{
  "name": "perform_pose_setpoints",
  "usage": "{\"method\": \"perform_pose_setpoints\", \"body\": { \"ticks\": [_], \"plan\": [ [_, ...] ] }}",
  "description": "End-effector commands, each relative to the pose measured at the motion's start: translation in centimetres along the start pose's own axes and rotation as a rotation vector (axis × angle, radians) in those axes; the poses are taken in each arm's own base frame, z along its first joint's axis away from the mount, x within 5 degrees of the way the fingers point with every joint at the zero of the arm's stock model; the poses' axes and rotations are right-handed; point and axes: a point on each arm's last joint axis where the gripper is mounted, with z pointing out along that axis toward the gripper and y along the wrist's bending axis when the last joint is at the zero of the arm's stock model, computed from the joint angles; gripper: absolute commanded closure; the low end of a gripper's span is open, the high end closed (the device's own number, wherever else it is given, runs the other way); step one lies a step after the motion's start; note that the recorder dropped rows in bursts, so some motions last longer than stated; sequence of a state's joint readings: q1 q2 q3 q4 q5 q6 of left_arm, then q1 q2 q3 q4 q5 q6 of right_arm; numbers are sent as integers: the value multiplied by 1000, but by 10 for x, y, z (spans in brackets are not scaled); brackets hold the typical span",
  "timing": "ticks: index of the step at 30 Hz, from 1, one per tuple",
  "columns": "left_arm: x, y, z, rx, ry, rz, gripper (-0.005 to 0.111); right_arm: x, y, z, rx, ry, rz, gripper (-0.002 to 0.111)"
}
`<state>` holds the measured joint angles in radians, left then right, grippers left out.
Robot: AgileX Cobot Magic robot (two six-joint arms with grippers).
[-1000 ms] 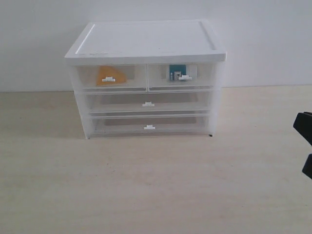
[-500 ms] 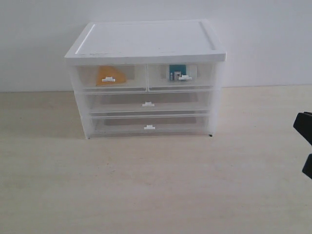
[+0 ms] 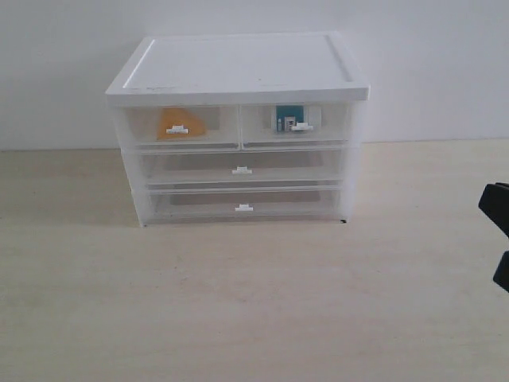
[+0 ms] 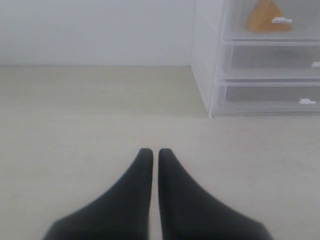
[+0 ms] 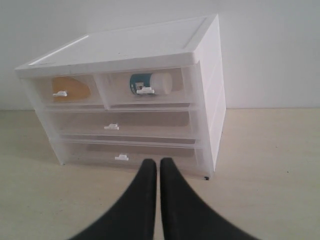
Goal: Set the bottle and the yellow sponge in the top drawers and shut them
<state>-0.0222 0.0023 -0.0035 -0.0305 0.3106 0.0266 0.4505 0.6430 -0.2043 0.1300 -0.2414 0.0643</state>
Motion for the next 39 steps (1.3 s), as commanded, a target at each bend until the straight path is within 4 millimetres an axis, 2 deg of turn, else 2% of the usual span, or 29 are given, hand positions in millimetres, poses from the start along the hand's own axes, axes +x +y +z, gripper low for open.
{"method": "perform_pose_setpoints", "body": {
  "ticks": [1, 5, 8, 13, 17, 19, 27, 33, 39],
  "plan": [
    [1, 0, 0, 0, 0, -5, 103, 1, 0, -1, 1, -7, -2, 108],
    [1, 0, 0, 0, 0, -5, 103, -2, 0, -2, -2, -29, -20, 108],
    [1, 0, 0, 0, 0, -5, 103, 2, -3, -14, 17, 23, -15, 108],
    [1, 0, 0, 2, 0, -5, 103, 18, -17, -43, 130, -89, -3, 108],
    [1, 0, 0, 2, 0, -5, 103, 40, -27, -55, 213, -143, 22, 108],
    [1, 0, 0, 2, 0, -5, 103, 38, -27, -59, 231, -185, 19, 108],
    [1, 0, 0, 2, 0, -5, 103, 52, -25, -68, 235, -68, -67, 108],
    [1, 0, 0, 2, 0, -5, 103, 68, -26, -70, 259, 102, -133, 108],
    [1, 0, 0, 2, 0, -5, 103, 69, -29, -71, 292, 121, -187, 108]
  ]
}}
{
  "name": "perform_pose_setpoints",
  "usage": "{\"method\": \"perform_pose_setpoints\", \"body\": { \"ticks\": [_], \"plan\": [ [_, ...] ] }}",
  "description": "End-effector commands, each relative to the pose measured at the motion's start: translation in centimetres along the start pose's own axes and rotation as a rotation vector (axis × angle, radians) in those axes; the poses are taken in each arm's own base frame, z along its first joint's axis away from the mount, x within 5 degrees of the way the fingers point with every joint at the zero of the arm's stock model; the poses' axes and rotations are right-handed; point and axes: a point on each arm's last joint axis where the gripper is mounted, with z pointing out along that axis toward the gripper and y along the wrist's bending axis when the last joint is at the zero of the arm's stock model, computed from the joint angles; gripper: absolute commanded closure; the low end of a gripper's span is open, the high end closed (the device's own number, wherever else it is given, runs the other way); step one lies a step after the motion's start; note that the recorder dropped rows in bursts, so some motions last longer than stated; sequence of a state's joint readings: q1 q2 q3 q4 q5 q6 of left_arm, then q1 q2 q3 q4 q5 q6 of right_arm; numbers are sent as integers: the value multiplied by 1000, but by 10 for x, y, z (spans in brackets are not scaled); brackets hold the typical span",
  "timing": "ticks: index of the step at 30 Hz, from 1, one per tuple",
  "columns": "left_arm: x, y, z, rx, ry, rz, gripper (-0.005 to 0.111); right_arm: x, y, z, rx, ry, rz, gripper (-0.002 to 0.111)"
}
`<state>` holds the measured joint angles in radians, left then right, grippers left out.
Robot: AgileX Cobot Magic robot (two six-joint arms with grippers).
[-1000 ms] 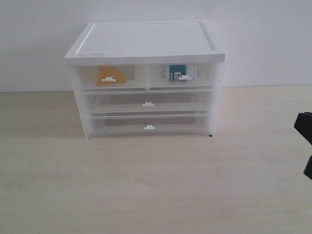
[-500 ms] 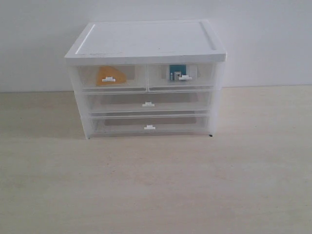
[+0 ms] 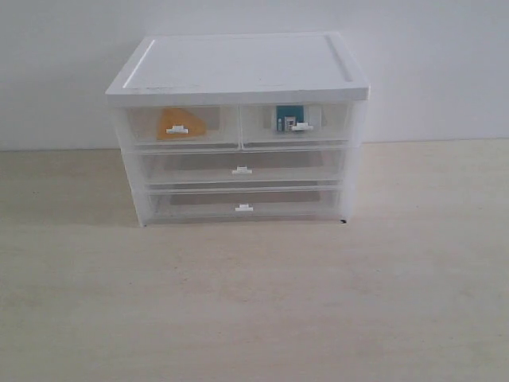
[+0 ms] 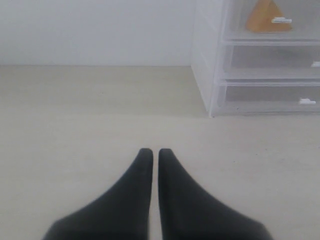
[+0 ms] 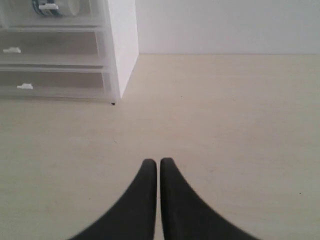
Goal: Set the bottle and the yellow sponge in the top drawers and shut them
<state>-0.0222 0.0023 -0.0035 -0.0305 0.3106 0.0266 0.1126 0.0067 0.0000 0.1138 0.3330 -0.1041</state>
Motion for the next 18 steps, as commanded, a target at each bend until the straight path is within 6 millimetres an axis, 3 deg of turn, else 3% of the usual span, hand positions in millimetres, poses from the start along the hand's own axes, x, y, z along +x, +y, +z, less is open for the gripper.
{"method": "perform_pose_setpoints", "body": {
  "ticks": [1, 18],
  "plan": [
    [1, 0, 0, 2, 0, -5, 103, 1, -1, 0, 18, 3, -69, 108],
    [1, 0, 0, 2, 0, -5, 103, 1, 0, 0, 9, 2, -1, 108]
  ]
}}
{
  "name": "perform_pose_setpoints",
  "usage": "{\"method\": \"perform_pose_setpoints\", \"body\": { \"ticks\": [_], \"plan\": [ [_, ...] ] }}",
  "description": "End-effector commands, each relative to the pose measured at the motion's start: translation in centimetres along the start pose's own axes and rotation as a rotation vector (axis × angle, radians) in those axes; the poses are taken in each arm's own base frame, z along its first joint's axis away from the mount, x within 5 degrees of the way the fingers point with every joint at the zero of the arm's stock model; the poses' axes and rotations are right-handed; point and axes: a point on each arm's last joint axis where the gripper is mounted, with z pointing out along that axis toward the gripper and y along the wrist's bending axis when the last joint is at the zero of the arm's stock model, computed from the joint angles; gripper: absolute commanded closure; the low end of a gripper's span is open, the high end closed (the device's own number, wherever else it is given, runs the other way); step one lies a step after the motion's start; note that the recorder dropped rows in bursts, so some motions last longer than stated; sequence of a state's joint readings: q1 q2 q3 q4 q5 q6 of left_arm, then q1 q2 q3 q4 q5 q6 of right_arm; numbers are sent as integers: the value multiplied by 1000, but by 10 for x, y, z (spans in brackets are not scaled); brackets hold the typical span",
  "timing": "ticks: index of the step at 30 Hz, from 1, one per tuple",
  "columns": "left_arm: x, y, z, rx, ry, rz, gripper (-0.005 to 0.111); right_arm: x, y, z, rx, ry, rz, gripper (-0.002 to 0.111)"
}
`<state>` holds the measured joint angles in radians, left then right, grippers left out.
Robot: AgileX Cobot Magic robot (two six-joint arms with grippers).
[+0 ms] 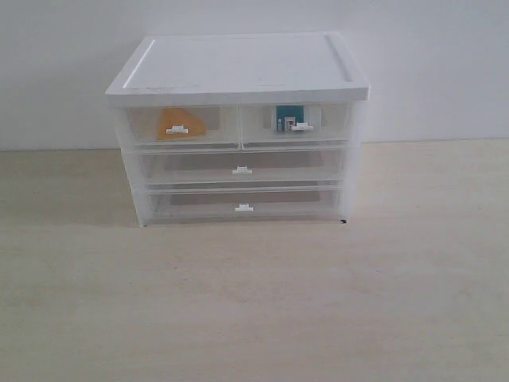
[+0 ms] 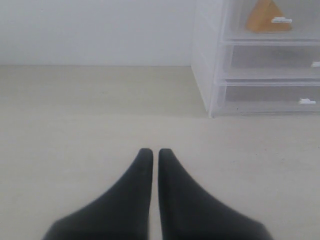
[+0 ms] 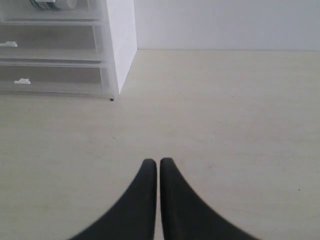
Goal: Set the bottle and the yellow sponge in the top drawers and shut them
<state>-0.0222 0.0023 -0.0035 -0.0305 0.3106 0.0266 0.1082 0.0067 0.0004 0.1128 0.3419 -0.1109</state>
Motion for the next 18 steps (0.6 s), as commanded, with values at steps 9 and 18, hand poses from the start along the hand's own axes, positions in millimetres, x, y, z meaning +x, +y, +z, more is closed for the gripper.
{"method": "perform_pose_setpoints", "body": {
  "ticks": [9, 18],
  "plan": [
    [1, 0, 0, 2, 0, -5, 103, 0, 0, -1, 4, -8, 9, 108],
    [1, 0, 0, 2, 0, -5, 103, 0, 0, -1, 3, -8, 11, 108]
  ]
}}
